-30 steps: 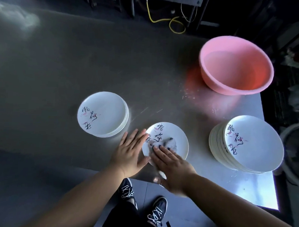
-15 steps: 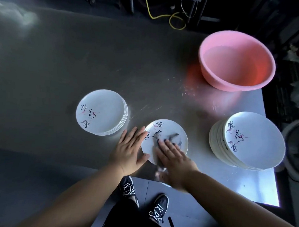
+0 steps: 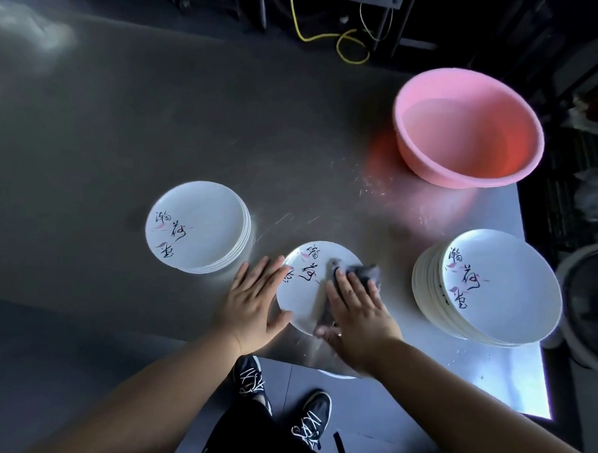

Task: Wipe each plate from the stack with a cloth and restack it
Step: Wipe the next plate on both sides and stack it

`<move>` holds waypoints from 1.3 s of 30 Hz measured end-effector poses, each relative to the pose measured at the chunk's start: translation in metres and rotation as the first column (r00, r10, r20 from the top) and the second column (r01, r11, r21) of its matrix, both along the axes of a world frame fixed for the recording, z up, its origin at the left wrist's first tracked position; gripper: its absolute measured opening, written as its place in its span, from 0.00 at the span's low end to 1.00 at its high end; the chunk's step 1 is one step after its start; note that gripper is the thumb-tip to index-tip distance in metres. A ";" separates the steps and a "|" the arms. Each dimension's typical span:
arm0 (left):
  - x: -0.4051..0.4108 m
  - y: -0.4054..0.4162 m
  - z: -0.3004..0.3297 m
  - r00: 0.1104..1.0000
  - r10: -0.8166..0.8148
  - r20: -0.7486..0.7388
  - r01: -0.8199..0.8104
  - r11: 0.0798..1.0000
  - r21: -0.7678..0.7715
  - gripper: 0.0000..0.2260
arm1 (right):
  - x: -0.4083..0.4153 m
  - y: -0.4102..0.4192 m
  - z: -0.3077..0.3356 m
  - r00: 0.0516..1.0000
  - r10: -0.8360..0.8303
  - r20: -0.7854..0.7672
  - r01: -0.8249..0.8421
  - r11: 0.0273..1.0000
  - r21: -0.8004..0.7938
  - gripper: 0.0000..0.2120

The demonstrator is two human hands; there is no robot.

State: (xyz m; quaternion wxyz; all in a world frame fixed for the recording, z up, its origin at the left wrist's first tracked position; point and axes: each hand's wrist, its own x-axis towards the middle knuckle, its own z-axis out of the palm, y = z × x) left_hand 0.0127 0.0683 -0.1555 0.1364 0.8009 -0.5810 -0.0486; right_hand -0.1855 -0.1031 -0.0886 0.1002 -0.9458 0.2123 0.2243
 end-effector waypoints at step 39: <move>0.002 0.001 -0.007 0.999 -0.018 0.045 0.021 0.998 -0.055 0.37 | -0.031 0.006 -0.001 0.948 -0.257 0.188 0.212 0.950 0.228 0.41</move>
